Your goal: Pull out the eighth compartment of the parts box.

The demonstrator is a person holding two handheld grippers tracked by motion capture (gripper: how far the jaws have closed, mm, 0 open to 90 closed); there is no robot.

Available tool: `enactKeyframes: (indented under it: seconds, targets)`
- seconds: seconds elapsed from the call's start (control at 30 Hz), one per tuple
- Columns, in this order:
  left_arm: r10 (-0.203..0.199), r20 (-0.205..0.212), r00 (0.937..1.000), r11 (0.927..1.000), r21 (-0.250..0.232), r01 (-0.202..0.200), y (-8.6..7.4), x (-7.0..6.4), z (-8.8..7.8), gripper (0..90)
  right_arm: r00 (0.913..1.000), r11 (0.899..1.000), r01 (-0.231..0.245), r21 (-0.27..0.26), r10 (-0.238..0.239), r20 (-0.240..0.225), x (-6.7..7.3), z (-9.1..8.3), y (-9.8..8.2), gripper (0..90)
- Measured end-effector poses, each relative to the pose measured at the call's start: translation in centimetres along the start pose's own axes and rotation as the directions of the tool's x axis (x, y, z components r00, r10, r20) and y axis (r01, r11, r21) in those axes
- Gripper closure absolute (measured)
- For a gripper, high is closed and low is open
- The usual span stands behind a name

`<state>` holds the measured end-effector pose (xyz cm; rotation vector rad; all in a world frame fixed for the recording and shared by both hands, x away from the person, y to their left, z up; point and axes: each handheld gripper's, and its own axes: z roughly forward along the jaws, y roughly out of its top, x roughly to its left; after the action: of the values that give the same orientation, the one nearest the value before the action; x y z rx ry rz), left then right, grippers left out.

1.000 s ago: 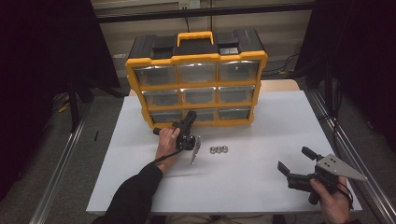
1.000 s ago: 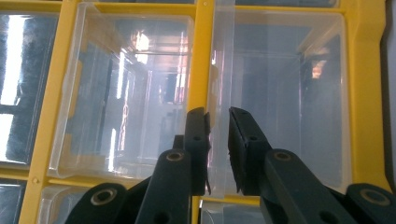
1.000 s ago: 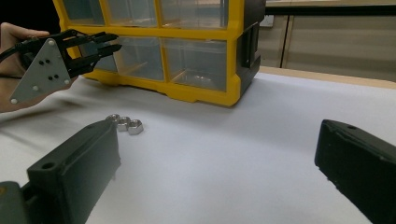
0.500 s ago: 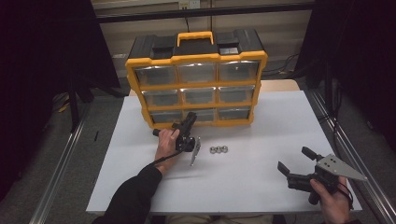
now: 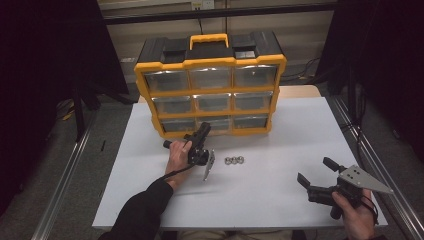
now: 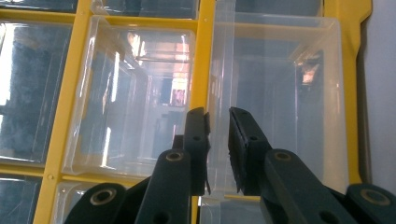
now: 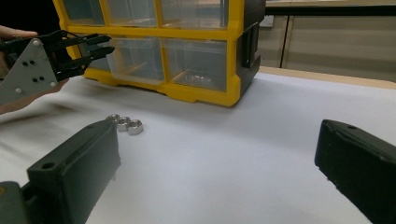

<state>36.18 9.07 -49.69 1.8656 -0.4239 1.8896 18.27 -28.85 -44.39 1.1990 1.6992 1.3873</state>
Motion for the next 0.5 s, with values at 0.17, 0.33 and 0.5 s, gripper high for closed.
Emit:
enactKeyframes:
  seconds: [0.17, 0.33, 0.5]
  targets:
    - [0.02, 0.013, 0.9997, 0.9995, 0.024, -0.021, 0.14, 0.25, -0.48, 78.1, 1.0, 1.0, 0.0, 0.0, 0.0, 0.001, 0.0, -0.01, -0.01, 0.0]
    - [-0.026, -0.001, 0.9997, 0.9996, -0.008, 0.026, 0.15, 0.07, -0.55, 78.0, 1.0, 1.0, -0.001, 0.0, 0.001, 0.001, 0.0, 0.0, 0.0, 0.0]
    - [0.023, 0.022, 0.9995, 0.9996, 0.014, -0.024, 0.31, 0.51, -1.02, 78.1, 1.0, 1.0, -0.001, -0.001, 0.001, 0.001, 0.0, -0.01, 0.0, 0.0]
